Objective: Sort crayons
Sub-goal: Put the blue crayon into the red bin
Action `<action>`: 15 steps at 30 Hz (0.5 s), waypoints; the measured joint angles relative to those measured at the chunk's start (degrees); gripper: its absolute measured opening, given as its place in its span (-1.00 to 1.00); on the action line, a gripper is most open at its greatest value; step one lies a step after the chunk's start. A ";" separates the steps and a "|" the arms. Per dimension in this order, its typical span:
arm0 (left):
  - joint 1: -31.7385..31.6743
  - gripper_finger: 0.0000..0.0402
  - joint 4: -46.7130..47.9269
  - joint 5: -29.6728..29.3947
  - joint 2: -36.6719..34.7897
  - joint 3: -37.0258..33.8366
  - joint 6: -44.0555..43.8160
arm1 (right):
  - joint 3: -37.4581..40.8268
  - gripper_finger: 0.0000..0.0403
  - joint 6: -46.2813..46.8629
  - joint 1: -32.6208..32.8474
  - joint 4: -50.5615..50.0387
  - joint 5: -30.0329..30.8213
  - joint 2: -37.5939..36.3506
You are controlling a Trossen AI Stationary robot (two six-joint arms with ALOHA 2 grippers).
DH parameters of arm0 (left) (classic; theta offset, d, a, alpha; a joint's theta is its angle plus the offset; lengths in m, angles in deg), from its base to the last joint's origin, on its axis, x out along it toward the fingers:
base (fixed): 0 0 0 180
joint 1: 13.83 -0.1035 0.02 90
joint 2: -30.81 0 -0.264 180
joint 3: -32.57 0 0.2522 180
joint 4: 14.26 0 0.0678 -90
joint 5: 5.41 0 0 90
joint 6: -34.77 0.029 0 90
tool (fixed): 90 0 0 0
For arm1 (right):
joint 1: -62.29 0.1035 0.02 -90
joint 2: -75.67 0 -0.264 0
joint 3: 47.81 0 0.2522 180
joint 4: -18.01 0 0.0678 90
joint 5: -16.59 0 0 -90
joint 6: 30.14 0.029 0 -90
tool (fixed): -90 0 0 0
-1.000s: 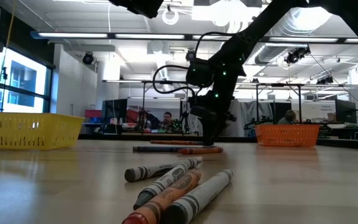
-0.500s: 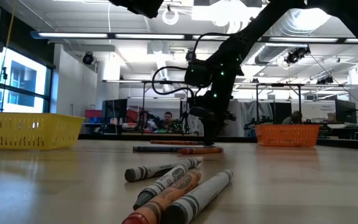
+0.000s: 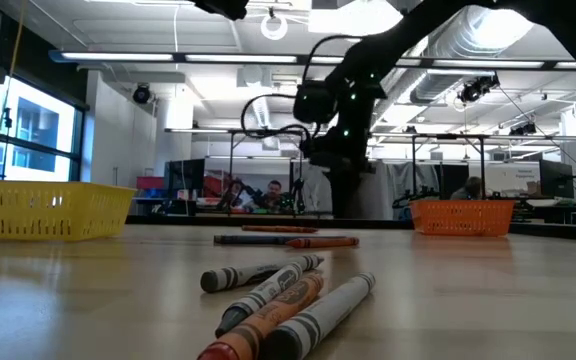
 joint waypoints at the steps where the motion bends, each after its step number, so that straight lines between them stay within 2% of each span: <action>1: 0.22 -0.59 0.00 -0.04 0.00 0.00 -0.07 | 0.00 -0.99 -0.30 0.00 -1.24 0.05 -0.86; 9: 1.98 -0.59 0.00 -0.11 0.00 0.00 -1.60 | 0.13 -0.99 -1.29 0.68 -9.09 1.96 -11.15; 15: 3.07 -0.59 -0.03 -0.12 -0.04 -1.26 -4.10 | 0.16 -1.00 -0.98 3.97 -11.43 2.06 -20.35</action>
